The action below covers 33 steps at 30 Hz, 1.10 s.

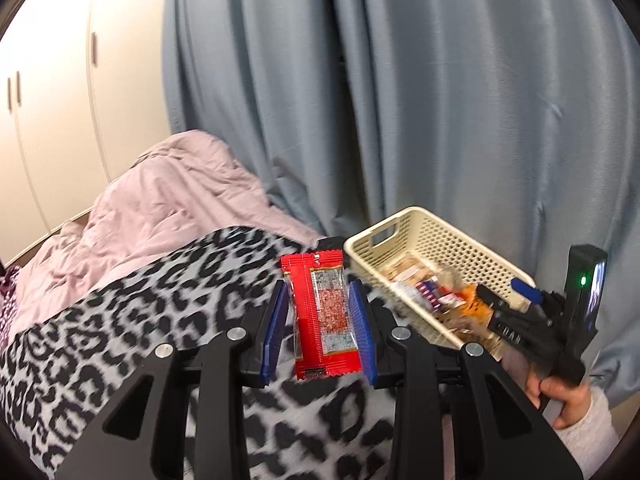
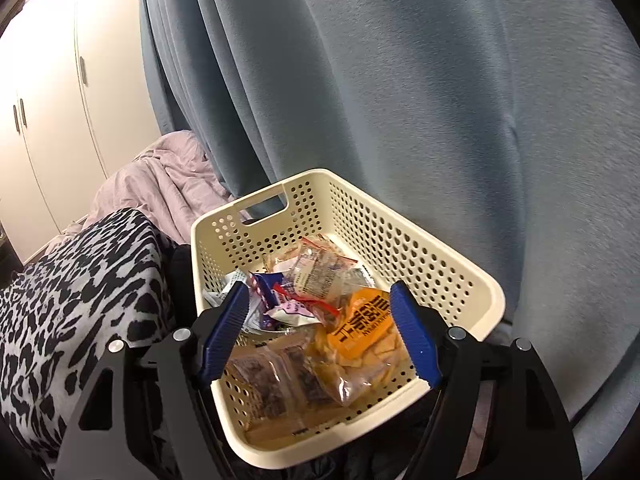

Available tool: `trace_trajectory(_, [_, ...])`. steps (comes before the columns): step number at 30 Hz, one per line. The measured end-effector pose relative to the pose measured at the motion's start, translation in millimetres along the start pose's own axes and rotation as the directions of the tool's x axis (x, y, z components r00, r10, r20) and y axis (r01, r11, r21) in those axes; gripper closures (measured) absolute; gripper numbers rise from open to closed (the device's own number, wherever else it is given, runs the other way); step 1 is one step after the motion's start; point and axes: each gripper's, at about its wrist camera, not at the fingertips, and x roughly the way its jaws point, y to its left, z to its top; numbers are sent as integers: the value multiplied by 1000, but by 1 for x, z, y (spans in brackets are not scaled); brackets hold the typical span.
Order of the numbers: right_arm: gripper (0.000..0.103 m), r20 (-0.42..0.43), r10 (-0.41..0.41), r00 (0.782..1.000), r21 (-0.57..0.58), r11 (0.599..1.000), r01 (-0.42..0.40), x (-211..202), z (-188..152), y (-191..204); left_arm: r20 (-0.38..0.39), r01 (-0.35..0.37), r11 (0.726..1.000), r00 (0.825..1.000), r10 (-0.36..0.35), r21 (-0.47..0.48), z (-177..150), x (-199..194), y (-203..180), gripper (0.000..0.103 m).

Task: Organize snacks
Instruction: 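Lower the red snack stick packet into the cream basket and open the left gripper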

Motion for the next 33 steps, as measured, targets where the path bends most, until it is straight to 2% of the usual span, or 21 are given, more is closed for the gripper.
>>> trace_trajectory(13, [28,12,-4,1000,30,1000,4,-6,-11,-11,-26,146,989,989,-145,10,30,58,-61,71])
trace_trajectory(22, [28,8,-5,1000,60,998,5,-10,-19,-24,-100,207,977,975,-200,57,31,113,-104,71])
trace_trajectory(33, [28,6,-12,1000,71,997,12,-11,-23,-31,-160,268,959,954,-252,88,25,149,-137,71])
